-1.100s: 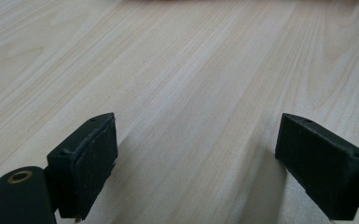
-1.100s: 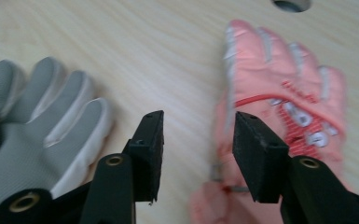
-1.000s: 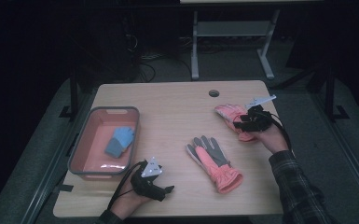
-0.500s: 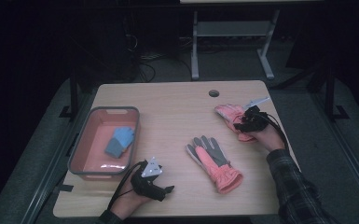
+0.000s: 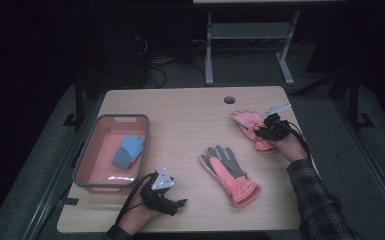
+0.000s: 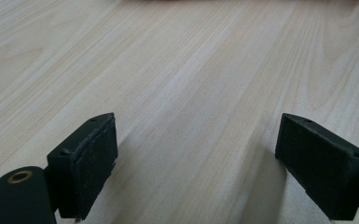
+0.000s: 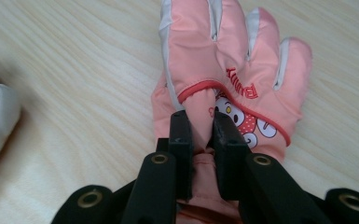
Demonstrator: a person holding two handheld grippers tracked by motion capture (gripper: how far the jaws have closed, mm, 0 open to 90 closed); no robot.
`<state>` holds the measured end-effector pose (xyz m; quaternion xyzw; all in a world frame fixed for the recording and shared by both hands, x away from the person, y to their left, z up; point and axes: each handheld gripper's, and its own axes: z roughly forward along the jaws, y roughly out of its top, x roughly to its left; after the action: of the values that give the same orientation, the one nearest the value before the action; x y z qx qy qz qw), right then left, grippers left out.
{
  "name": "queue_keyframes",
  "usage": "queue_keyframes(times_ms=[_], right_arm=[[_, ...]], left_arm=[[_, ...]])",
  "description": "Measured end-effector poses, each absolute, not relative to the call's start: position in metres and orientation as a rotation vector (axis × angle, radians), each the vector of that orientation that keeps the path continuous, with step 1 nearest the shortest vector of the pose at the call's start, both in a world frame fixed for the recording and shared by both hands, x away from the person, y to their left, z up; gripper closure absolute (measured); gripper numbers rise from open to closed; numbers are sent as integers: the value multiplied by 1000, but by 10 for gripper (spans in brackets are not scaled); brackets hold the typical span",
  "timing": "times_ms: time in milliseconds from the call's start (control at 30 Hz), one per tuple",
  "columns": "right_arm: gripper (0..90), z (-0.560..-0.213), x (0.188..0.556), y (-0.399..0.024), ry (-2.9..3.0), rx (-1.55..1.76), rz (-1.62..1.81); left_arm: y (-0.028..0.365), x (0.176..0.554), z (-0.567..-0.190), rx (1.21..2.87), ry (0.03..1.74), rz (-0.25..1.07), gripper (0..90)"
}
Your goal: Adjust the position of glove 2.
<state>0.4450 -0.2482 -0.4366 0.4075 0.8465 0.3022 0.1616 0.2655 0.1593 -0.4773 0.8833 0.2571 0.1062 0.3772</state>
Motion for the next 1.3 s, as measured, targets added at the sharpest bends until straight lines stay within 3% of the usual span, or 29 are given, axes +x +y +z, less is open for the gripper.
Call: queue_keyframes(times_ms=[867,1300], right_arm=[[803,-387,354,-250,2361,1218,1002],[805,-368,308,-221,2405,1200,1068]], left_arm=[[159,266,-477,2262,657,269,123],[159,266,-477,2261,655,271,123]])
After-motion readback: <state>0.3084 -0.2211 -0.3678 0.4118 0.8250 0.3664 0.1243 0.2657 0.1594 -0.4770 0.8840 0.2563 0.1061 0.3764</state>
